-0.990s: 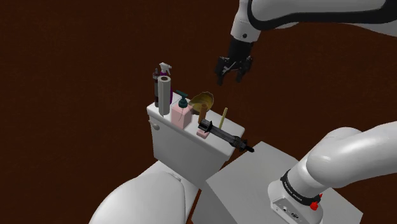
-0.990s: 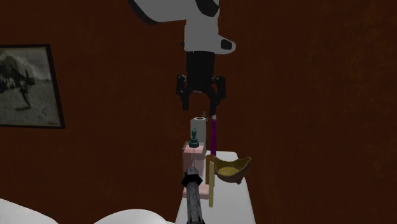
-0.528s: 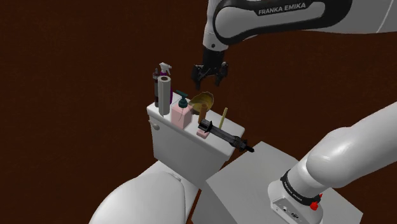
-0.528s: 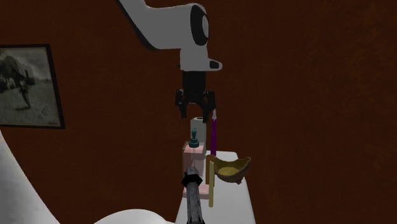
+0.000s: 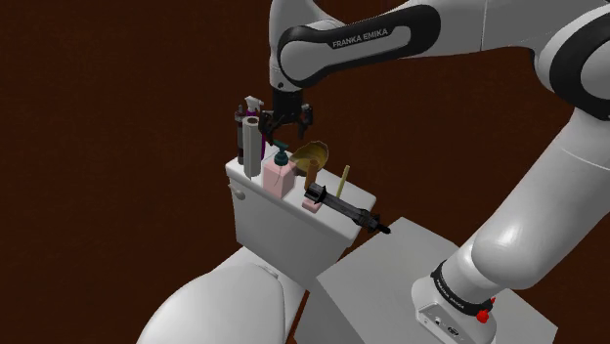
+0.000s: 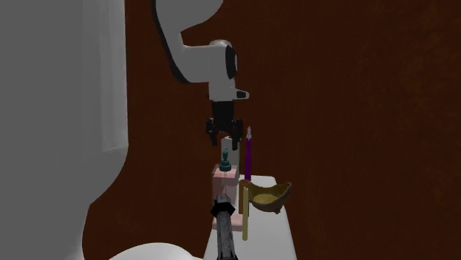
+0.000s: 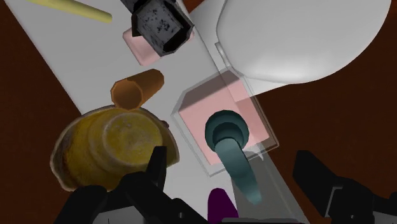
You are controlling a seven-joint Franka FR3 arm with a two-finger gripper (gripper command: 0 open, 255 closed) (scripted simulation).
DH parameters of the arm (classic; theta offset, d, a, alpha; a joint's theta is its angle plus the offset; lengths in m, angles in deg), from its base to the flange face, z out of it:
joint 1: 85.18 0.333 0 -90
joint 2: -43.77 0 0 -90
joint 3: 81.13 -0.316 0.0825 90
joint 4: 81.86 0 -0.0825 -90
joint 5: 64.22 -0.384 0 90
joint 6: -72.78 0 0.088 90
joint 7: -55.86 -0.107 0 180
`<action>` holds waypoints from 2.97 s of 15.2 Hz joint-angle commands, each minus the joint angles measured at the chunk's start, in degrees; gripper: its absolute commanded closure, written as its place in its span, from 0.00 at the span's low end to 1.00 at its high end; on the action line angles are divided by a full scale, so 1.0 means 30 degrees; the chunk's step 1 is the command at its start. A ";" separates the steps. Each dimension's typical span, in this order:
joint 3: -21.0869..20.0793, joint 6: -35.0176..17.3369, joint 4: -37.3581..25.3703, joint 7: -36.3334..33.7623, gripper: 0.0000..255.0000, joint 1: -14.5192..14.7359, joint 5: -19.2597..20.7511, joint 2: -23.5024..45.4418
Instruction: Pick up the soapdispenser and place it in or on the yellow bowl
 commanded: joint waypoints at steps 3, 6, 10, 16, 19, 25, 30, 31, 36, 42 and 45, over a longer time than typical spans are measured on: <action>-0.0019 -0.0763 0.0062 -0.0477 0.00 0.0147 0.0432 0.0827; 0.0013 -0.1483 0.0566 -0.0562 0.00 0.0147 0.0559 0.1063; 0.0032 -0.1858 0.0815 -0.0613 0.00 0.0149 0.0634 0.1200; 0.0032 -0.1854 0.0811 -0.0613 1.00 0.0149 0.0634 0.1201; 0.0032 -0.1854 0.0811 -0.0613 1.00 0.0150 0.0634 0.1202; 0.0033 -0.1858 0.0815 -0.0613 1.00 0.0149 0.0634 0.1201; -0.0007 -0.0685 0.0083 -0.0408 1.00 0.0113 0.0386 0.0717; -0.0013 -0.0448 -0.0077 -0.0371 1.00 0.0107 0.0343 0.0632; -0.0035 0.0750 -0.0941 -0.0207 1.00 0.0086 0.0159 0.0266; -0.0053 0.2216 -0.2130 -0.0053 1.00 0.0076 0.0005 -0.0038; -0.0061 0.2961 -0.2789 0.0006 1.00 0.0077 -0.0045 -0.0133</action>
